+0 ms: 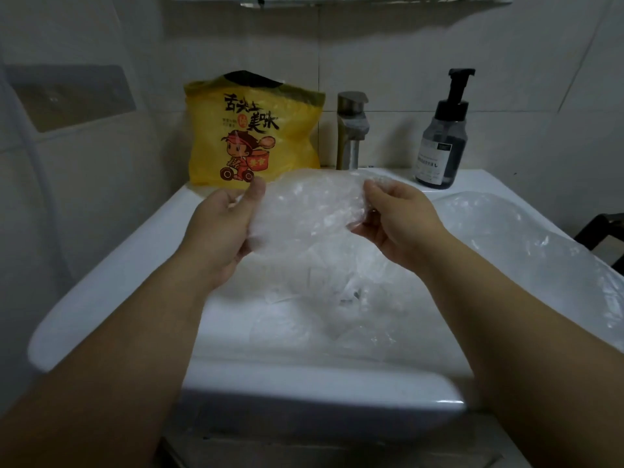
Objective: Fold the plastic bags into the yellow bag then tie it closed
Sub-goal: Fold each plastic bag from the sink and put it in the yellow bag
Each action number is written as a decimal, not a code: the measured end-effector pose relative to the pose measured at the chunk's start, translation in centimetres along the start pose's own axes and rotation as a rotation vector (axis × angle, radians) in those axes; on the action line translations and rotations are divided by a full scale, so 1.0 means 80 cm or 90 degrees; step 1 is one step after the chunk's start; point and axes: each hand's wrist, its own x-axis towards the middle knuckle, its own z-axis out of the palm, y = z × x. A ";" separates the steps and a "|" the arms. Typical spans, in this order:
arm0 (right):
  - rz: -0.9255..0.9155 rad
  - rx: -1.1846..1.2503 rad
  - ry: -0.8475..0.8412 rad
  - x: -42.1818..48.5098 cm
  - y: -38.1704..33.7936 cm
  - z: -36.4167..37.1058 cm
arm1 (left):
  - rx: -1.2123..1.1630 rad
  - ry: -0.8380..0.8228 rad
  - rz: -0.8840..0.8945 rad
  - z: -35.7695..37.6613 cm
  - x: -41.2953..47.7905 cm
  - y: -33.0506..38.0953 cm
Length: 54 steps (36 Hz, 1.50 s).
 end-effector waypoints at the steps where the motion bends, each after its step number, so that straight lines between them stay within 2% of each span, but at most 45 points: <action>1: -0.002 0.005 0.010 0.000 -0.001 0.000 | -0.036 -0.034 -0.028 -0.002 0.000 0.002; 3: -0.008 0.017 0.030 0.000 -0.002 -0.001 | -0.093 -0.125 -0.100 -0.005 -0.002 0.003; 5: -0.013 0.023 0.045 0.000 -0.002 -0.002 | -0.073 -0.199 -0.172 -0.006 -0.006 0.003; 7: -0.014 0.019 0.043 -0.001 -0.002 -0.001 | -0.039 -0.239 -0.194 -0.004 -0.011 0.001; 11: -0.002 0.029 -0.001 -0.002 -0.005 -0.002 | -0.103 -0.168 -0.159 -0.007 -0.007 0.004; 15: 0.032 0.035 -0.046 -0.002 -0.008 -0.006 | -0.247 -0.171 -0.109 -0.016 -0.001 0.008; 20: 0.082 -0.023 -0.164 -0.004 -0.014 -0.011 | -0.215 -0.156 -0.098 -0.008 -0.008 0.009; 24: 0.084 -0.077 -0.111 -0.006 -0.013 -0.012 | -0.219 -0.168 -0.078 -0.004 -0.009 0.009; 28: 0.084 0.024 -0.086 -0.007 -0.006 -0.001 | -0.413 -0.170 -0.051 -0.016 0.003 0.012; 32: 0.055 0.084 -0.131 -0.007 0.007 0.016 | -0.307 -0.256 -0.111 -0.009 0.001 0.003; 34: 0.068 0.039 -0.155 -0.007 0.013 0.020 | -0.250 -0.229 -0.113 0.002 -0.006 0.000; 36: 0.098 0.002 -0.168 -0.007 0.014 0.018 | -0.205 -0.139 -0.073 0.006 -0.003 -0.003; 38: 0.125 -0.016 -0.169 -0.006 0.009 0.014 | -0.168 -0.100 -0.027 0.001 0.002 -0.004; 41: 0.129 -0.070 -0.164 -0.006 0.001 0.006 | -0.174 -0.149 -0.010 -0.002 0.000 0.000; 43: 0.151 -0.135 -0.203 -0.010 0.002 0.004 | -0.168 -0.178 -0.017 0.000 -0.004 0.002; 46: 0.167 -0.208 -0.240 -0.015 0.007 0.007 | -0.221 -0.180 -0.043 0.002 -0.005 0.007; 48: 0.137 -0.177 -0.232 -0.016 0.008 0.012 | -0.359 -0.167 -0.024 -0.004 -0.001 0.013; 50: 0.100 -0.109 -0.211 -0.016 0.007 0.018 | -0.425 -0.170 0.000 -0.010 0.004 0.012; 52: 0.075 -0.068 -0.194 -0.016 0.009 0.022 | -0.333 -0.223 -0.040 -0.006 -0.001 0.006; 54: 0.059 -0.078 -0.194 -0.018 0.013 0.027 | -0.129 -0.342 -0.093 0.010 -0.012 -0.005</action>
